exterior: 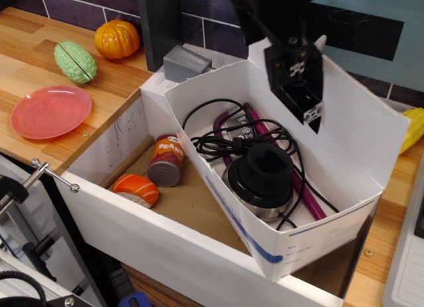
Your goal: Open white1fbox flap
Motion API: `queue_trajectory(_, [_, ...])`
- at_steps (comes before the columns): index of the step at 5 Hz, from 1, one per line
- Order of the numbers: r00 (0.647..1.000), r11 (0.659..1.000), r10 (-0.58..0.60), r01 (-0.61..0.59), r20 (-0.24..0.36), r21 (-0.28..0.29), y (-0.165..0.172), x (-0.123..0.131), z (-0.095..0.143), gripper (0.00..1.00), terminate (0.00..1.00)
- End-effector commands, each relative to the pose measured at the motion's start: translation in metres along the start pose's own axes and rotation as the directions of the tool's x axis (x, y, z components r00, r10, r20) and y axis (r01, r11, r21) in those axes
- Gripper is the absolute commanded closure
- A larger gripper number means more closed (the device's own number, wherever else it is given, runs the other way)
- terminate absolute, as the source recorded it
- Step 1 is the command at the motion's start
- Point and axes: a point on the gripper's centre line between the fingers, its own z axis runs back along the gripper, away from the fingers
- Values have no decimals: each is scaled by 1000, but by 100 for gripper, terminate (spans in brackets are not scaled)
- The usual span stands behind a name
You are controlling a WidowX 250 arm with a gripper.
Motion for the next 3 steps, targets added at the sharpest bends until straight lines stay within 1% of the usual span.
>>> queue_trajectory(1, [998, 999, -33, 30, 57, 44, 11, 34, -5, 0, 0])
queue_trajectory(2, [997, 996, -60, 57, 47, 72, 12, 51, -12, 0, 0])
queue_trajectory(3, [995, 997, -66, 63, 69, 45, 13, 55, -15, 0, 100])
